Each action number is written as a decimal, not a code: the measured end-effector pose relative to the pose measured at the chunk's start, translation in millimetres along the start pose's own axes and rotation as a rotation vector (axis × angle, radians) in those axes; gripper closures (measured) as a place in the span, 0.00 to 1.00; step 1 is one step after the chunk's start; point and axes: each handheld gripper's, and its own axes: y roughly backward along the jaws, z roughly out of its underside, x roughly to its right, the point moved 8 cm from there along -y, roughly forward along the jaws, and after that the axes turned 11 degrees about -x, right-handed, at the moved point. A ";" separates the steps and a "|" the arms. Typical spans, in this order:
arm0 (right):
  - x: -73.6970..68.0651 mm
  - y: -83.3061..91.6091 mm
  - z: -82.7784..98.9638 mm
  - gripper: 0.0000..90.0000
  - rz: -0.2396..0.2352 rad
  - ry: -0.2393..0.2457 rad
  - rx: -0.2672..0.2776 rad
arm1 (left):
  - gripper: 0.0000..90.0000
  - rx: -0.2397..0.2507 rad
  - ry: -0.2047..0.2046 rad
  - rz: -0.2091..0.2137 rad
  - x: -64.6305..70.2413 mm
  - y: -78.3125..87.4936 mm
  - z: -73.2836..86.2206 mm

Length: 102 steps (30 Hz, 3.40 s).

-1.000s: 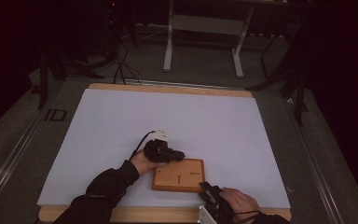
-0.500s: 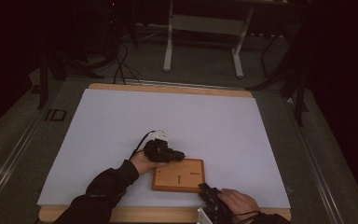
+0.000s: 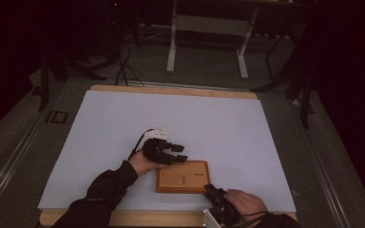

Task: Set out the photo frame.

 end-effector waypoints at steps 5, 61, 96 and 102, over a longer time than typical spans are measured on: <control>4.2 -0.1 0.5 0.75 -0.001 -0.006 0.011 | 0.29 0.028 -0.019 -0.011 2.7 18.2 4.1; 111.5 -24.9 22.1 0.76 -0.436 -0.307 0.199 | 0.08 0.108 0.025 -0.305 24.8 95.2 88.9; 157.5 -85.1 32.2 0.70 -0.616 -0.561 0.097 | 0.08 0.108 0.020 -0.312 20.4 88.8 94.8; 163.0 -99.1 33.8 0.69 -0.643 -0.608 0.084 | 0.08 0.111 0.022 -0.313 20.1 88.8 95.3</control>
